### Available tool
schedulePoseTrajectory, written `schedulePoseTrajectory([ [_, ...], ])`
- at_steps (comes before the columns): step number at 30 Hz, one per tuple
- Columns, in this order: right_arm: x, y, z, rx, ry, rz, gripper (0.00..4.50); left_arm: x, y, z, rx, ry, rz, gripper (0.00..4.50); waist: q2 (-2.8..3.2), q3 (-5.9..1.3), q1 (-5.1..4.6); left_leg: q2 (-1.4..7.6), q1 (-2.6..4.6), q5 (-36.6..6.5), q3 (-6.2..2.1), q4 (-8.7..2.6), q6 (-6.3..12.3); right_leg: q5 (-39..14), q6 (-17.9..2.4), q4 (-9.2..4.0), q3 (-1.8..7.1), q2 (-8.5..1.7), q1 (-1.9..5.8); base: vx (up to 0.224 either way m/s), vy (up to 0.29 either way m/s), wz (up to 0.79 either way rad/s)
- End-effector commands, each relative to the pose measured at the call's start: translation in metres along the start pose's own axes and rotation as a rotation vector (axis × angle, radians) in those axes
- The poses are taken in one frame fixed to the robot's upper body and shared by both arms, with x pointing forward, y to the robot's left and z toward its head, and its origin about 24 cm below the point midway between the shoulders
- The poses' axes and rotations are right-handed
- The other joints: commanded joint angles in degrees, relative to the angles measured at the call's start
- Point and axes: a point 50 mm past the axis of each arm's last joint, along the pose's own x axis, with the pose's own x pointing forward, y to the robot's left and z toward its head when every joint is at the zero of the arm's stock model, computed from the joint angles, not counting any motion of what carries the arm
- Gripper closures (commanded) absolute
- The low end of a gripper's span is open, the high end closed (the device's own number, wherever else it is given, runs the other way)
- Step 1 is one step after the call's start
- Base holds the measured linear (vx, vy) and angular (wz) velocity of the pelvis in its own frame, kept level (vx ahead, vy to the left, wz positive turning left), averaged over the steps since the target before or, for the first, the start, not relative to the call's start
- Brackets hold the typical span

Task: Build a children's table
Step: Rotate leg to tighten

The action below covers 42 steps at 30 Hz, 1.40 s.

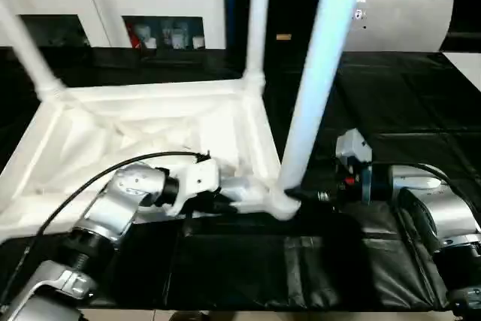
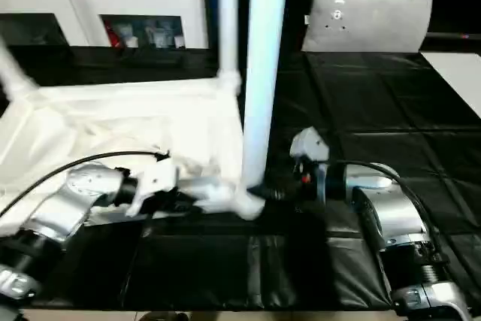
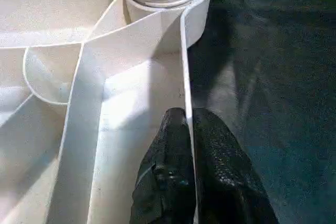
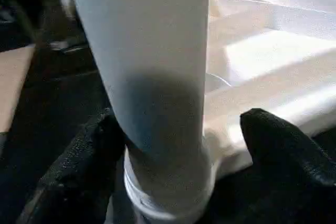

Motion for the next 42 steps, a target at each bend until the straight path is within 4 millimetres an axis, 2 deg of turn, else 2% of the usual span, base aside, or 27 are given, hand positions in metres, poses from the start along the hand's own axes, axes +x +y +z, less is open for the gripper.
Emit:
schedulePoseTrajectory([
  [1, -0.001, -0.001, 0.004, -0.004, -0.002, 0.030, 1.23, 0.007, -0.008, 0.001, 0.025, -0.001, -0.077, 4.50, -0.87, -3.15, -0.03, 3.58, 0.88, -9.6, -0.74, -3.82, 4.33, -6.7, -15.0, -3.79, 2.28, -4.16, 1.95, 0.000, 0.000, 0.00],
  [9, 0.004, 0.002, -0.001, 0.028, 0.016, 0.102, 1.88, 0.010, -0.008, 0.002, 0.019, -0.008, -0.093, 4.50, -1.07, -3.25, 0.05, 3.40, 0.71, -8.2, -0.75, -3.68, 4.39, -5.9, -14.9, -3.66, 2.27, -4.17, 2.13, 0.000, 0.000, 0.00],
  [15, 0.005, 0.004, -0.003, 0.038, 0.017, 0.121, 2.40, 0.010, -0.008, 0.003, 0.019, -0.012, -0.091, 4.50, -1.00, -3.24, 0.08, 3.44, 0.80, -8.6, -0.77, -3.71, 4.33, -6.5, -14.8, -3.71, 2.22, -4.17, 2.08, 0.000, 0.000, 0.00],
  [21, 0.009, 0.012, -0.005, 0.075, -0.012, 0.139, 2.51, 0.012, -0.007, 0.004, -0.012, -0.025, -0.063, 4.50, -0.98, -3.19, 0.14, 3.50, 0.86, -8.6, -0.75, -3.75, 4.29, -6.3, -14.9, -3.68, 2.26, -4.16, 2.07, 0.000, 0.000, 0.00],
  [24, 0.020, 0.015, -0.005, 0.127, -0.054, 0.080, 2.52, 0.016, 0.001, 0.007, -0.058, -0.025, 0.030, 4.50, -0.96, -3.10, 0.09, 3.47, 0.88, -8.9, -0.76, -3.83, 4.21, -7.0, -14.7, -3.80, 2.30, -4.13, 1.97, 0.000, 0.000, 0.00],
  [25, 0.025, 0.015, -0.004, 0.136, -0.066, 0.043, 2.52, 0.018, 0.003, 0.009, -0.077, -0.027, 0.064, 4.50, -0.70, -2.92, 0.10, 3.49, 0.92, -9.4, -0.85, -3.95, 3.75, -8.0, -14.6, -3.90, 2.35, -4.16, 1.84, 0.000, 0.000, 0.00],
  [26, 0.032, 0.013, -0.004, 0.141, -0.076, -0.020, 2.52, 0.021, 0.006, 0.011, -0.099, -0.040, 0.099, 4.50, -0.95, -2.83, -0.23, 3.28, 0.82, -10.6, -0.89, -4.09, 3.02, -10.3, -14.1, -4.15, 2.33, -4.19, 1.96, 0.000, 0.000, 0.00],
  [27, 0.038, 0.009, -0.003, 0.157, -0.083, -0.091, 2.52, 0.024, 0.008, 0.015, -0.125, -0.056, 0.129, 4.50, -0.73, -2.57, -0.55, 3.24, 0.99, -12.5, -0.90, -4.31, 1.78, -14.0, -13.4, -4.56, 2.43, -4.26, 1.66, 0.000, 0.000, 0.00],
  [29, 0.049, 0.003, -0.003, 0.192, -0.091, -0.204, 2.53, 0.030, 0.012, 0.021, -0.170, -0.083, 0.172, 4.50, -0.86, -2.37, -0.92, 3.13, 1.00, -14.7, -1.22, -4.66, 0.29, -19.7, -11.6, -5.09, 2.42, -4.45, 1.70, 0.000, 0.000, 0.00],
  [30, 0.053, 0.001, -0.003, 0.203, -0.091, -0.239, 2.53, 0.033, 0.014, 0.023, -0.184, -0.088, 0.193, 4.50, -0.84, -2.34, -1.11, 3.08, 0.92, -15.0, -1.31, -4.76, -0.14, -20.6, -11.0, -5.13, 2.42, -4.43, 1.73, 0.000, 0.000, 0.00],
  [31, 0.063, -0.003, -0.003, 0.232, -0.070, -0.331, 2.53, 0.042, 0.020, 0.030, -0.204, -0.088, 0.257, 4.50, -0.88, -2.36, -1.79, 3.13, 1.05, -16.1, -1.47, -4.92, -1.03, -21.9, -10.0, -5.27, 2.43, -4.31, 1.55, 0.000, 0.000, 0.00],
  [32, 0.063, -0.003, -0.003, 0.232, -0.070, -0.331, 2.53, 0.042, 0.020, 0.030, -0.204, -0.088, 0.257, 4.50, -0.88, -2.31, -2.09, 3.06, 0.98, -15.9, -1.48, -4.97, -1.16, -21.4, -10.1, -5.25, 2.43, -4.22, 1.54, 0.000, 0.000, 0.00],
  [33, 0.074, -0.011, -0.002, 0.274, -0.038, -0.469, 2.53, 0.052, 0.026, 0.039, -0.237, -0.096, 0.329, 4.50, -0.68, -2.25, -2.46, 2.99, 0.98, -15.6, -1.50, -5.01, -1.65, -20.5, -10.1, -5.18, 2.47, -4.12, 1.46, 0.000, 0.000, 0.00],
  [34, 0.074, -0.011, -0.002, 0.274, -0.038, -0.469, 2.53, 0.052, 0.026, 0.039, -0.237, -0.096, 0.329, 4.50, -0.74, -2.22, -2.72, 2.86, 1.02, -15.9, -1.45, -5.01, -1.75, -20.8, -10.2, -5.33, 2.46, -4.09, 1.29, 0.000, 0.000, 0.00],
  [35, 0.079, -0.015, -0.001, 0.305, -0.028, -0.541, 2.53, 0.058, 0.029, 0.045, -0.262, -0.103, 0.367, 4.50, -0.86, -2.41, -2.83, 2.82, 1.16, -15.9, -1.48, -4.83, -1.61, -20.7, -9.9, -5.42, 2.48, -4.23, 1.43, 0.000, 0.000, 0.00],
  [39, 0.086, -0.019, 0.005, 0.340, -0.061, -0.614, 2.53, 0.068, 0.031, 0.053, -0.289, -0.101, 0.423, 4.50, -0.81, -2.64, -2.90, 2.77, 0.83, -12.3, -1.20, -4.54, 0.27, -14.0, -10.6, -5.20, 2.62, -4.02, 1.66, 0.000, 0.000, 0.00],
  [40, 0.088, -0.019, 0.007, 0.320, -0.066, -0.620, 1.99, 0.071, 0.031, 0.055, -0.292, -0.101, 0.427, 4.50, -0.81, -2.69, -2.89, 2.72, 0.67, -11.2, -1.18, -4.48, 0.66, -12.1, -10.9, -5.03, 2.55, -3.96, 1.78, 0.000, 0.000, 0.00],
  [42, 0.093, -0.016, 0.013, 0.290, -0.116, -0.578, 1.85, 0.074, 0.031, 0.059, -0.284, -0.099, 0.437, 4.50, -0.83, -2.86, -2.83, 2.72, 0.55, -9.6, -1.09, -4.27, 1.56, -8.5, -11.6, -4.76, 2.52, -3.99, 2.03, 0.000, 0.000, 0.00],
])
